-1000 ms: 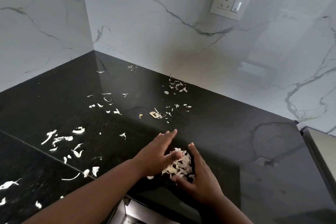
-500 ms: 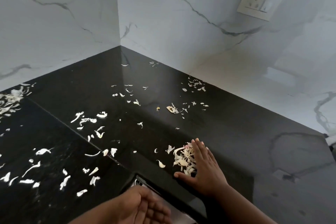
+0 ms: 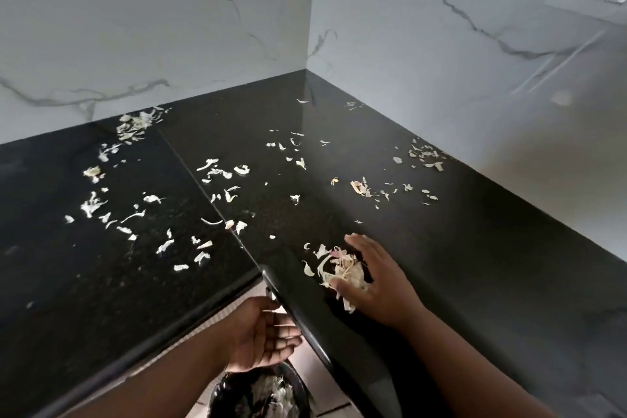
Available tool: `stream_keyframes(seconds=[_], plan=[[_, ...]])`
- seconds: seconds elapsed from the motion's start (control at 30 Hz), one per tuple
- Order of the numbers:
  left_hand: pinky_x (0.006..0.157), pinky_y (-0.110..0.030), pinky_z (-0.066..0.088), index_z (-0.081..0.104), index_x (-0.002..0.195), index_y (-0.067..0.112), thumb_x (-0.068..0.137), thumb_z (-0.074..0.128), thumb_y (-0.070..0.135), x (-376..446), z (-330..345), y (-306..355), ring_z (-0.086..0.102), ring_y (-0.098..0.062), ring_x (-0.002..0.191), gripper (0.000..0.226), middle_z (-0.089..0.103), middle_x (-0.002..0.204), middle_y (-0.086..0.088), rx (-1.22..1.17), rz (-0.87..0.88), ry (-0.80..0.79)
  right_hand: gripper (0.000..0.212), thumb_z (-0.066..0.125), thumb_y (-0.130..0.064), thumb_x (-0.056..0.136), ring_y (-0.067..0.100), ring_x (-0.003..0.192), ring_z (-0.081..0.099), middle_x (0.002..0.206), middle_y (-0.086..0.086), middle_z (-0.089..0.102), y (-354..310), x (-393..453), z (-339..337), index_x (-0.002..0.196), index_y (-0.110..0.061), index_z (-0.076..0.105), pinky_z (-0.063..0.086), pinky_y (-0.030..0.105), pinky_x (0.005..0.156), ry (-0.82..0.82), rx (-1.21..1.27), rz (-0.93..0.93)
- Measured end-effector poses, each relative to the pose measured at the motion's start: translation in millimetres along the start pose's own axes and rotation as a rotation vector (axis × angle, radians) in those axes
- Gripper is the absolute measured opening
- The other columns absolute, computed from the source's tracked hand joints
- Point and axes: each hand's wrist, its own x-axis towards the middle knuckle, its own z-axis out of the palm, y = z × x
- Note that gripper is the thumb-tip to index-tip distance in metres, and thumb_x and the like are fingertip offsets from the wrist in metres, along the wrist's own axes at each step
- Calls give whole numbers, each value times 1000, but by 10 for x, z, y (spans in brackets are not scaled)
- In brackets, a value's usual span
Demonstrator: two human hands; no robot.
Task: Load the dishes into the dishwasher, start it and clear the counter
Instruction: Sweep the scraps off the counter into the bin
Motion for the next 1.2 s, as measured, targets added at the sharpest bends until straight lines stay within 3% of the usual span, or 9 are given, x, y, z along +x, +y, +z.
stream_keyframes(seconds=[0.13,0.23,0.43,0.53,0.63,0.8,1.0,1.13,1.2], plan=[[63,-33,55,65,91,4,91,46,29,-4,178,-164,67,-28,65,32,69,80,-15,-249,116,100,108,46,-87,67,8,148,-3,163,-5,9,-48,119,51,154,-31,14,-3,29,118,-144,-182,-68],[64,-35,52,69,81,5,93,45,28,-3,286,-275,66,-27,62,36,70,75,-14,-401,184,125,106,42,-89,69,7,147,-8,163,-6,3,-152,147,176,154,-34,8,-10,27,117,-195,-242,-169],[63,-36,52,68,84,4,91,48,24,23,313,-290,67,-28,66,28,69,78,-15,-529,264,123,75,44,-68,88,12,149,1,161,-6,17,-331,237,315,152,-37,22,-6,24,117,-172,-187,-232],[60,-35,56,67,81,3,89,49,20,30,239,-244,66,-28,63,25,66,76,-15,-478,214,94,57,46,-53,95,10,148,11,156,-5,32,-399,228,401,147,-28,40,-3,18,115,-132,-154,-230],[59,-38,59,74,75,-2,93,46,21,61,138,-178,69,-30,63,39,69,79,-19,-362,116,22,43,49,-38,98,9,144,24,147,-3,46,-489,211,505,136,-20,55,-3,8,110,-62,-118,-207],[61,-39,60,76,78,-6,84,51,20,26,32,-94,72,-33,76,36,71,90,-22,-215,34,-94,23,52,-22,98,8,132,41,125,-5,59,-571,190,530,115,-17,67,21,11,106,10,-94,-127],[72,-39,60,76,85,-8,92,45,22,-69,-40,-11,72,-33,92,43,70,108,-25,-71,-14,-170,23,48,-31,100,4,111,45,116,-9,52,-609,144,488,115,-21,63,39,22,98,32,-121,-6],[70,-38,60,74,91,-10,96,42,22,-125,-80,45,72,-33,88,45,70,107,-25,-12,-43,-210,30,51,-44,95,4,115,47,116,-15,49,-658,77,445,116,-26,63,38,20,95,30,-50,43],[71,-38,59,73,94,-10,96,42,23,-144,-102,67,72,-34,89,45,69,107,-26,13,-62,-234,47,50,-60,88,1,123,40,124,-18,46,-623,15,418,125,-33,58,32,21,99,62,-127,58]])
